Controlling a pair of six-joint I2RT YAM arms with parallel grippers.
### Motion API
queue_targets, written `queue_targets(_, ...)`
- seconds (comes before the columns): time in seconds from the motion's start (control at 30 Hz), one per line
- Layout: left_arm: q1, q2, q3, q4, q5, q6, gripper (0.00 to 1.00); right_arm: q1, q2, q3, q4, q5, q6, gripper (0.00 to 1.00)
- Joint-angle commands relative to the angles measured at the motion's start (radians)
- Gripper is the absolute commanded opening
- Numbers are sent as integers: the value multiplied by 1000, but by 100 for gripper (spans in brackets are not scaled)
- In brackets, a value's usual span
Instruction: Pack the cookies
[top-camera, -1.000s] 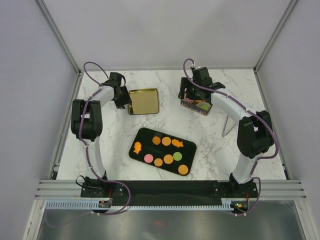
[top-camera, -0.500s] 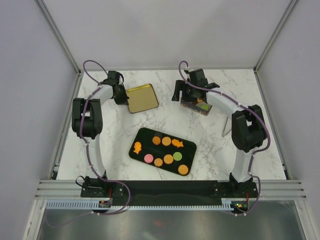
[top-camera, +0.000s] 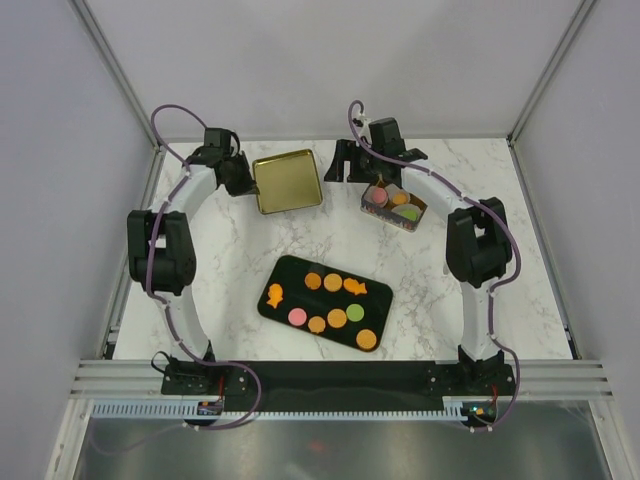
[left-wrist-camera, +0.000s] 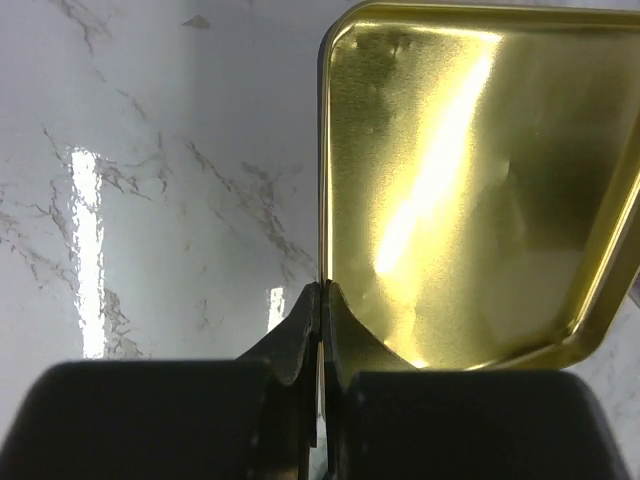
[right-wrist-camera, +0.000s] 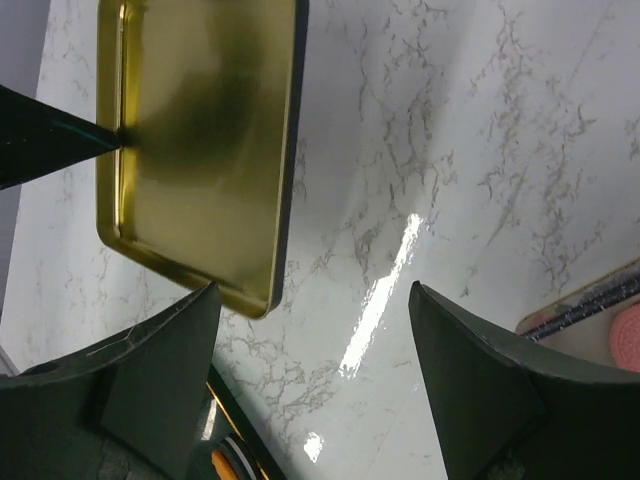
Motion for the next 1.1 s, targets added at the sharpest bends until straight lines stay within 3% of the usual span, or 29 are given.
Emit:
queue_targets(0.0, -17, -104, -25, 21, 79, 13, 2, 6, 37, 77, 34, -67, -12, 85)
queue_targets(0.3, -82, -194, -65, 29, 118, -6, 2, 3, 83, 145, 60, -147, 48, 86)
queue_targets(0.47, -100, -223, -93, 64, 136, -11, 2, -7, 62, 102, 131, -233, 144, 80)
queue_targets(0.67, -123, -278, -152, 152, 182, -20, 2, -30, 13, 8, 218, -316, 256, 53)
queue_targets(0.77, -128, -306, -175, 188, 191, -20, 2, -41, -12, -30, 235, -330, 292, 45)
queue_targets(0.9, -136, -338, -203, 210, 187, -5, 2, -64, -49, -78, 289, -356, 356, 22)
queue_targets(1.0, -143, -387, -246, 234, 150, 12, 27, -73, -76, -88, 303, -370, 393, 2)
queue_targets(1.03, -145, -404, -255, 247, 135, 21, 37, -76, -83, -91, 303, -368, 401, 0)
queue_targets(1.07, -152, -416, -263, 247, 116, 30, 58, -81, -87, -91, 303, -365, 407, 0)
